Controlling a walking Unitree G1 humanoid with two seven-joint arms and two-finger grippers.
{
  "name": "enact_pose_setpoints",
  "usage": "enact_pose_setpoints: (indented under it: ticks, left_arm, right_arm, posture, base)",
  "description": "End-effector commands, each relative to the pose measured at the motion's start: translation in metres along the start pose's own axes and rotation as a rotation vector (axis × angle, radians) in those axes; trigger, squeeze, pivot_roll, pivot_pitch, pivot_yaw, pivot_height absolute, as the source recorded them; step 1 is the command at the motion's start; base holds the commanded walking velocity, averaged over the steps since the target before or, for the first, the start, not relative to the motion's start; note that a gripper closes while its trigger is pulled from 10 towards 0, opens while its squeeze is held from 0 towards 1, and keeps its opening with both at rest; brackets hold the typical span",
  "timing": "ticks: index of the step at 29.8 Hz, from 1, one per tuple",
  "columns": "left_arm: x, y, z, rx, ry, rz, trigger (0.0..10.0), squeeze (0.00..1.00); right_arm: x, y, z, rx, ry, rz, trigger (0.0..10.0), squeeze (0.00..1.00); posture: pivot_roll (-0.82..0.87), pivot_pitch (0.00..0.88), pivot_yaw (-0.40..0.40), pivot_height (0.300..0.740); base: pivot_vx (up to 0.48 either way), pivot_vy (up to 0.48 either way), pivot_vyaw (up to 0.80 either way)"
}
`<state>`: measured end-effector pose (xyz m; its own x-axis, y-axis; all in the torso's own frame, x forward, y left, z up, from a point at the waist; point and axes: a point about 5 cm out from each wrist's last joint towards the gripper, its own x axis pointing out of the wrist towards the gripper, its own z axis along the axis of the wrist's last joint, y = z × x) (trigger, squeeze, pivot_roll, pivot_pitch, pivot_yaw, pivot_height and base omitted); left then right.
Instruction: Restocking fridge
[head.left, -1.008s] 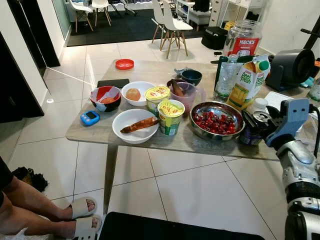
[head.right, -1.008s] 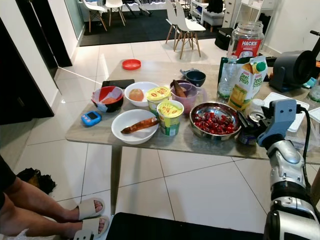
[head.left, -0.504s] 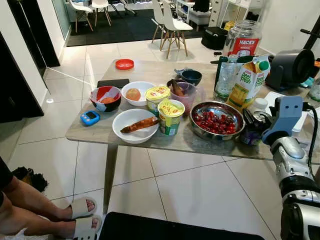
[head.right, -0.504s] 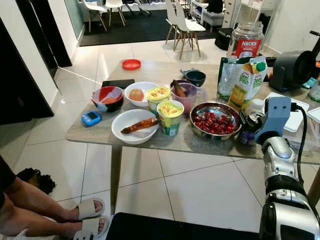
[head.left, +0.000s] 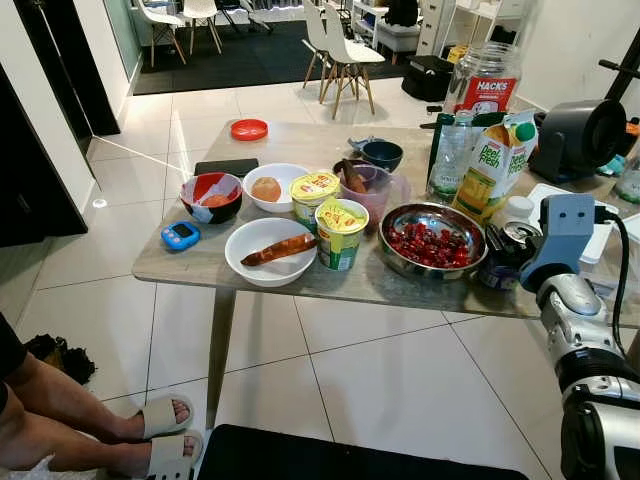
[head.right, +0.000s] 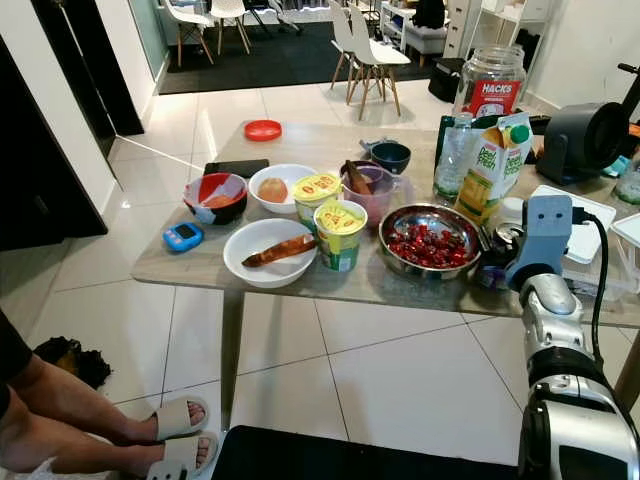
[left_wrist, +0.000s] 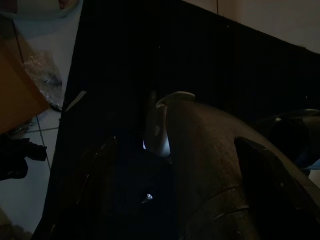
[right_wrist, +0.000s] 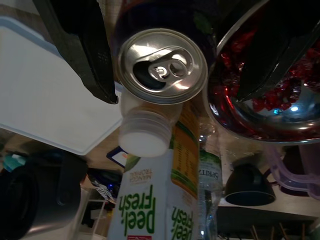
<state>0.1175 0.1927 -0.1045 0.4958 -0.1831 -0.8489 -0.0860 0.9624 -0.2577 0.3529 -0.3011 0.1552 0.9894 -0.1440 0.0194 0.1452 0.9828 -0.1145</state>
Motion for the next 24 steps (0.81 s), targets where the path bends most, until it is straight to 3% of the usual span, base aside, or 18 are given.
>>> enact_pose_setpoints:
  ticks: [1,9,13,24]
  left_arm:
    - [-0.001,-0.001,-0.004,-0.006,0.008,0.0,10.0,0.0]
    - [0.0,-0.002,-0.006,-0.008,0.01,-0.005,10.0,0.0]
    - [-0.001,-0.001,-0.006,-0.009,0.009,-0.002,10.0,0.0]
    - [0.0,-0.003,-0.006,-0.01,0.009,-0.006,10.0,0.0]
  right_arm:
    - [0.002,-0.001,0.001,0.009,0.017,-0.012,10.0,0.0]
    - [0.004,0.0,-0.001,0.008,0.042,-0.032,10.0,0.0]
    - [0.004,0.004,-0.009,0.029,0.118,-0.039,10.0,0.0]
    - [0.006,0.009,-0.008,0.102,0.107,-0.051,10.0,0.0]
  posture:
    - [-0.03,0.0,-0.008,0.74]
    - [-0.02,0.0,-0.011,0.74]
    - [-0.03,0.002,-0.012,0.74]
    - [-0.03,0.003,-0.014,0.74]
  base:
    - [0.0,0.0,0.0]
    - [0.0,0.0,0.0]
    - [0.0,0.0,0.0]
    - [0.0,0.0,0.0]
